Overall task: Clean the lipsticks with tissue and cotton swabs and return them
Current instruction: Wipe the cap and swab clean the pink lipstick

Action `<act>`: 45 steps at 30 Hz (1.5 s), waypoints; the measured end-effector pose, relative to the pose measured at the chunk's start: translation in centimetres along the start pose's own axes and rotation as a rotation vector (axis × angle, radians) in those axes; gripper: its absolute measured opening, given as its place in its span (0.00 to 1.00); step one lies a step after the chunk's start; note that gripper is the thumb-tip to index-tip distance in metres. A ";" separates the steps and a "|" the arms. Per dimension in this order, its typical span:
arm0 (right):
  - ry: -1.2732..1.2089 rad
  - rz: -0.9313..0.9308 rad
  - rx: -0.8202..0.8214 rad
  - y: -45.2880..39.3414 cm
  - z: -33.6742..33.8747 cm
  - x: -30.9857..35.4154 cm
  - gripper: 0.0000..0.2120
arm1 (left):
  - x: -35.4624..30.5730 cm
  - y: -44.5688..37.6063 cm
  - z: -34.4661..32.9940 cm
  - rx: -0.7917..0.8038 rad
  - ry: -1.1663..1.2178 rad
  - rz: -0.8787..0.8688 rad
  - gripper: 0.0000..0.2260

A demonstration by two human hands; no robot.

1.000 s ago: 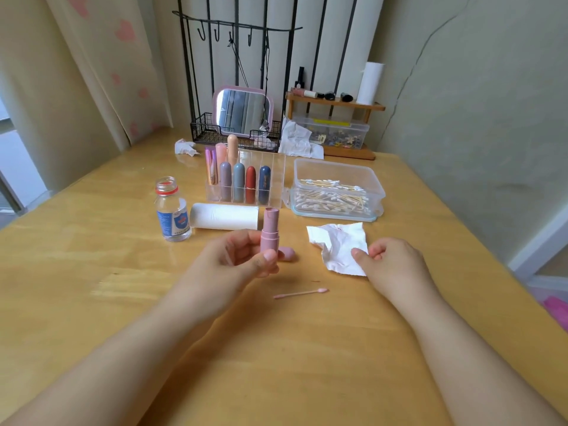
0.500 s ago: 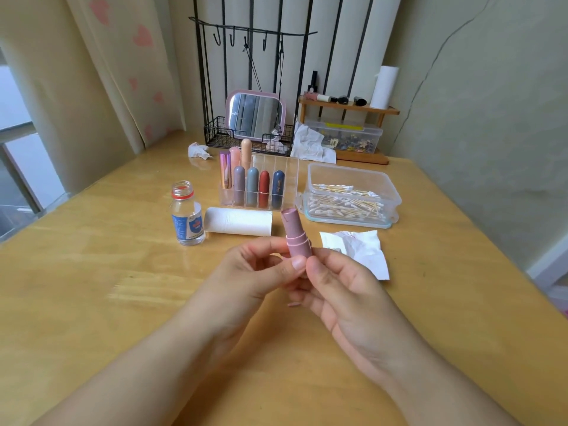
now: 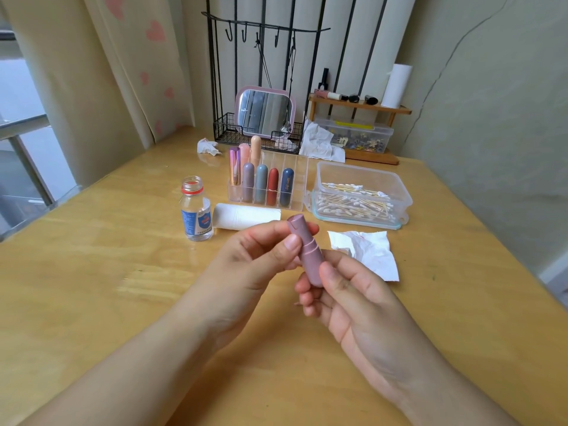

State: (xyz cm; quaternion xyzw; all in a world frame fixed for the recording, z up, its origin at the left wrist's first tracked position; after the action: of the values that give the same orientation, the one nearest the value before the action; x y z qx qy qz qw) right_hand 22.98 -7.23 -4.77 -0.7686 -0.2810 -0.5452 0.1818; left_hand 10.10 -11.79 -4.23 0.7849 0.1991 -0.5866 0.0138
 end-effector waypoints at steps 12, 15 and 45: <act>-0.377 -0.189 0.333 0.4 -1.0 -1.2 0.18 | -0.9 0.8 -0.7 0.044 0.007 -0.047 0.08; -0.424 -0.254 0.378 0.3 -1.0 -1.1 0.17 | -1.0 0.7 -0.8 0.022 0.039 -0.024 0.09; -0.376 -0.229 0.324 1.1 -1.8 -0.5 0.18 | -0.3 0.7 -1.3 0.037 0.173 0.073 0.10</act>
State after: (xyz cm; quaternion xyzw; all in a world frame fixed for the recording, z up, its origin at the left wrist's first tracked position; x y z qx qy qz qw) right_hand 22.23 -9.24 -4.59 -0.7805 -0.4784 -0.3578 0.1842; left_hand 11.50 -12.22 -3.69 0.8394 0.1600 -0.5194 0.0033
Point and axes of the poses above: each hand's wrist, its own y-axis away from the middle knuckle, its own z-axis out of the back of the hand, x = y × z, the point moved 3 cm from there along -y, towards the middle knuckle, and after that the axes turned 8 degrees about -x, right-handed, at the moved point
